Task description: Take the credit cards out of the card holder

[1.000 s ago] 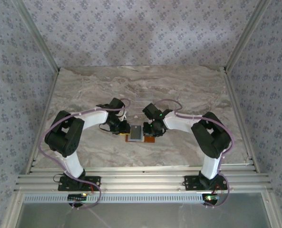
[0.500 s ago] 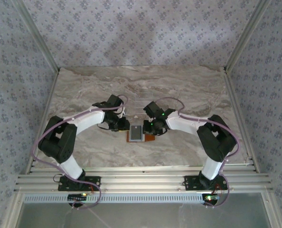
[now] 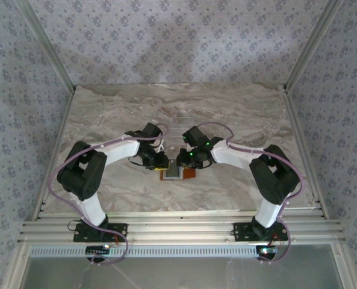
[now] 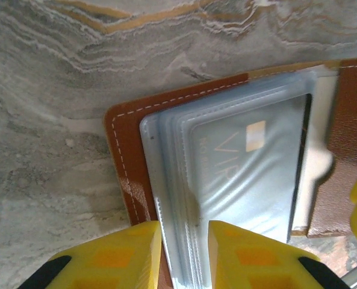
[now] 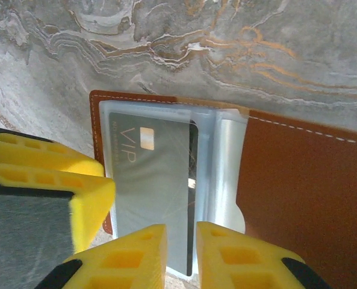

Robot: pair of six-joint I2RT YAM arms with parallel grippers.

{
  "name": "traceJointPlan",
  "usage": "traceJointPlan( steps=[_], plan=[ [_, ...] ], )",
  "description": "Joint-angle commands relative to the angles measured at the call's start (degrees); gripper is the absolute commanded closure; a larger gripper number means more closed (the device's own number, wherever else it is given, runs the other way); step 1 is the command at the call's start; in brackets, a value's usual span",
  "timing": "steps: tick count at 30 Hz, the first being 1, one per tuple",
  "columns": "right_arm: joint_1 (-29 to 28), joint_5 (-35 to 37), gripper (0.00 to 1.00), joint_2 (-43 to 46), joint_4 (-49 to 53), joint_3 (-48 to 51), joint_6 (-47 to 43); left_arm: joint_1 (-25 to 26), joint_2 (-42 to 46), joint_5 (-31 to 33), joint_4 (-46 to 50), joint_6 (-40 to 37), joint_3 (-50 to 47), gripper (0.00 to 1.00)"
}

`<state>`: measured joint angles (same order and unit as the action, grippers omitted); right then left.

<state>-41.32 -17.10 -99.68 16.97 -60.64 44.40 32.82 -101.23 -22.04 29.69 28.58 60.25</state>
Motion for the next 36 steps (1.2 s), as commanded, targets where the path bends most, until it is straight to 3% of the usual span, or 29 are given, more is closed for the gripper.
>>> traceJointPlan(
  steps=[1, 25, 36],
  plan=[
    [0.1, -1.6, 0.77, -1.8, -0.9, 0.4, 1.0, 0.3, -1.2, 1.1, 0.2, 0.1, 1.5, 0.74],
    [-0.5, 2.0, 0.75, -7.9, 3.0, -1.9, 0.1, 0.3, -1.7, 2.5, 1.1, -0.6, -0.4, 0.75],
    [-1.1, 8.3, 0.82, -6.7, 8.2, -2.7, -0.6, 0.3, -1.2, 3.0, 1.3, -0.8, -0.6, 0.74]
  ],
)
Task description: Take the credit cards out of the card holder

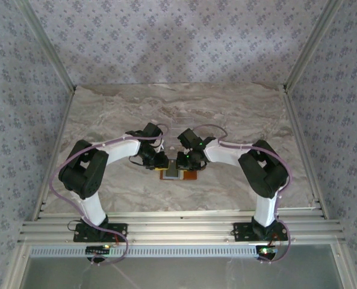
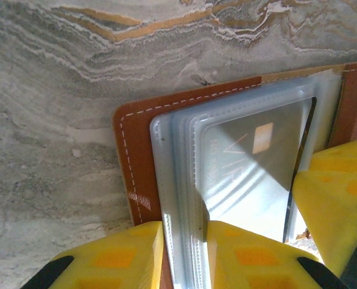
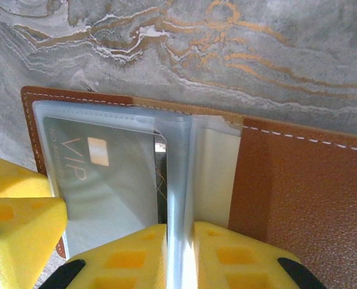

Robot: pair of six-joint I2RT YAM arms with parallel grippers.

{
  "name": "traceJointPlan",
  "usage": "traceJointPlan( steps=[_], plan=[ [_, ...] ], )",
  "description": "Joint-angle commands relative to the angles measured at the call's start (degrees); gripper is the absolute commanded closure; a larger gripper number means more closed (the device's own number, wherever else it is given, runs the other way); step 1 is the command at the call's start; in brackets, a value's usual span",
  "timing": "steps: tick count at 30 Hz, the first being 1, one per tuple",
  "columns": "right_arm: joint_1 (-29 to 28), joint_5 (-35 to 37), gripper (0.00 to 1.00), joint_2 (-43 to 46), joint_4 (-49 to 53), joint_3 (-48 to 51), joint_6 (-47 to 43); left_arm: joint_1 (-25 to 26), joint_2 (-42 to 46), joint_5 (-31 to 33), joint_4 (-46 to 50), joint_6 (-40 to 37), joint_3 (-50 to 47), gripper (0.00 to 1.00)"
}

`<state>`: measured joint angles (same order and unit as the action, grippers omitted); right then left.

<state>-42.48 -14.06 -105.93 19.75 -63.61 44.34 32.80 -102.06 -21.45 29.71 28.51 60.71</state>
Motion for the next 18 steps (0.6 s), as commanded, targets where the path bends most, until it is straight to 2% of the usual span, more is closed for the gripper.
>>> traceJointPlan(
  steps=[1, 9, 18],
  plan=[
    [0.1, 5.3, 0.83, -0.1, 5.5, 0.3, -0.5, 0.3, -0.3, 2.4, 1.4, -0.7, -1.1, 0.74],
    [0.3, 5.6, 0.85, 2.2, 6.3, -0.1, -0.6, 0.3, 0.5, 2.4, 1.8, -0.7, -1.0, 0.74],
    [0.7, 3.1, 0.65, 3.9, 3.7, -0.1, 1.3, 0.3, 0.1, 2.4, 1.8, -0.6, -0.9, 0.74]
  ],
)
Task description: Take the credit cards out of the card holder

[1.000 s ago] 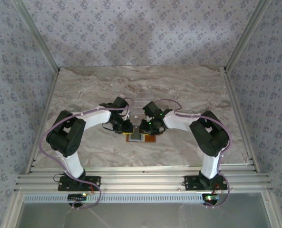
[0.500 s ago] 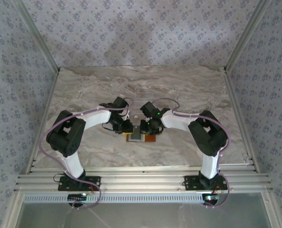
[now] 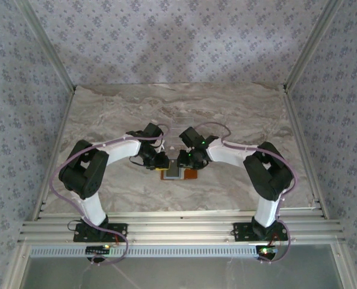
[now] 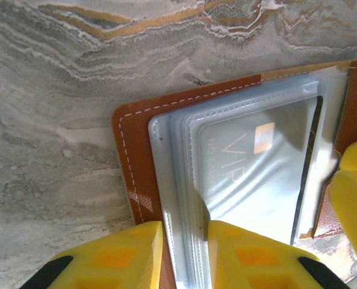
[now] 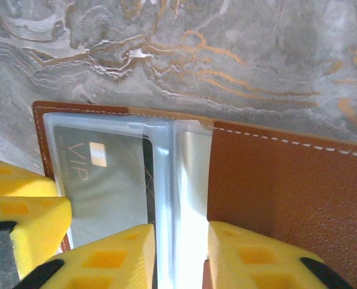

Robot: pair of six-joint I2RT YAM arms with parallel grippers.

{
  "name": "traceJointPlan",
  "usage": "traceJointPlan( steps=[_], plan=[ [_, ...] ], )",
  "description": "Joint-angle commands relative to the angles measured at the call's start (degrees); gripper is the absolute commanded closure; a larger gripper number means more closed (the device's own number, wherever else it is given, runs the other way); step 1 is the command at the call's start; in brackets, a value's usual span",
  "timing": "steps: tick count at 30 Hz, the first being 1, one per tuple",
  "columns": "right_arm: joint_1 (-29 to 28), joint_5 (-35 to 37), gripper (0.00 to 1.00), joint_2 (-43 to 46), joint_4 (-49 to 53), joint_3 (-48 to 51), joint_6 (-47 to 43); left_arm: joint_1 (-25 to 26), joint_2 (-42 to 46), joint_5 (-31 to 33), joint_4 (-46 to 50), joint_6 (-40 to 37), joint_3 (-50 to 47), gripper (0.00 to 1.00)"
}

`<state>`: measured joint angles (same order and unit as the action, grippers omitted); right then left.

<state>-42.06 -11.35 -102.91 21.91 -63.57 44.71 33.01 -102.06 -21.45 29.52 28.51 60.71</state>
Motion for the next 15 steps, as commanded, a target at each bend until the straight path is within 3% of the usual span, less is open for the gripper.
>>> traceJointPlan(
  steps=[1, 15],
  plan=[
    [0.3, 0.5, 0.64, 0.6, 1.6, -0.2, 1.0, 0.1, 0.1, 2.3, 2.0, -0.6, -0.9, 0.74],
    [-0.4, 1.2, 0.58, -4.9, 2.7, -2.2, 1.6, 0.0, -0.2, 1.9, 2.0, -0.7, -1.1, 0.73]
  ],
)
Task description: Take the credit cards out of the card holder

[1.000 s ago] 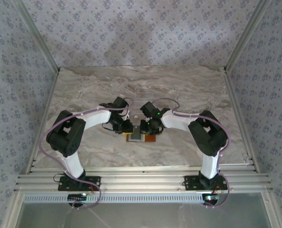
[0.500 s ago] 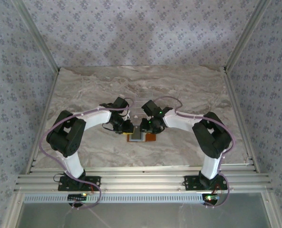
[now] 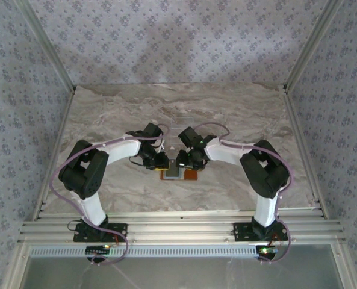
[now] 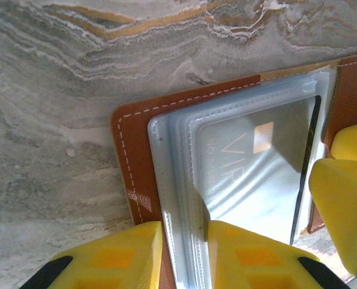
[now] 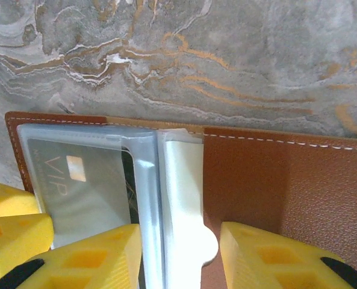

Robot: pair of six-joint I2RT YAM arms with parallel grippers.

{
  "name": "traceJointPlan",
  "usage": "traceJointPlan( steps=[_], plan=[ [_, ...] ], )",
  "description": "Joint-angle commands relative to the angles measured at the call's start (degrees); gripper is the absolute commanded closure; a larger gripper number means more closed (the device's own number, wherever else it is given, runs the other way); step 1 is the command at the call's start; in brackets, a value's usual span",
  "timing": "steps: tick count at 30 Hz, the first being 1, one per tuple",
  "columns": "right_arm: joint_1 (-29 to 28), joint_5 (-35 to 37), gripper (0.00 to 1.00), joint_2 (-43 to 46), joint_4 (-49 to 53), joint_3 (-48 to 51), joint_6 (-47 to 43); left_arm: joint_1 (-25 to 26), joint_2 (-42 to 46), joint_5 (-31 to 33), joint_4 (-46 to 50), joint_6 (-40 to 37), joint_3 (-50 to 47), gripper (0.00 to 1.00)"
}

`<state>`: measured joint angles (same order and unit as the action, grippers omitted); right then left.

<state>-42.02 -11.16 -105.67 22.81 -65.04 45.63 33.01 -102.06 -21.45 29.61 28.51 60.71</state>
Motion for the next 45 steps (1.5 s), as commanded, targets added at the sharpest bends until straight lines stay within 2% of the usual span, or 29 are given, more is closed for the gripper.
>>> traceJointPlan(
  steps=[1, 27, 31, 40, 45],
  plan=[
    [-0.4, 1.1, 0.58, -2.3, 1.8, -0.8, 0.8, 0.1, -0.2, 1.9, 1.9, -0.8, -1.0, 0.73],
    [-3.2, 8.4, 0.56, -7.3, 11.4, -7.5, -0.2, 0.1, 1.2, 1.9, 3.0, -1.4, -0.6, 0.73],
    [-3.4, 9.0, 0.59, -7.5, 13.0, -7.5, -0.4, 0.1, 2.6, 2.8, 3.0, -0.9, -0.9, 0.69],
    [-3.4, 9.5, 0.67, -6.1, 12.9, -7.0, -0.3, 0.1, 2.4, 3.6, 3.2, -1.3, -1.0, 0.69],
    [-3.3, 8.5, 0.65, -3.5, 11.2, -6.4, 0.1, 0.2, 2.7, 3.3, 3.1, -1.1, -1.1, 0.69]
  ],
)
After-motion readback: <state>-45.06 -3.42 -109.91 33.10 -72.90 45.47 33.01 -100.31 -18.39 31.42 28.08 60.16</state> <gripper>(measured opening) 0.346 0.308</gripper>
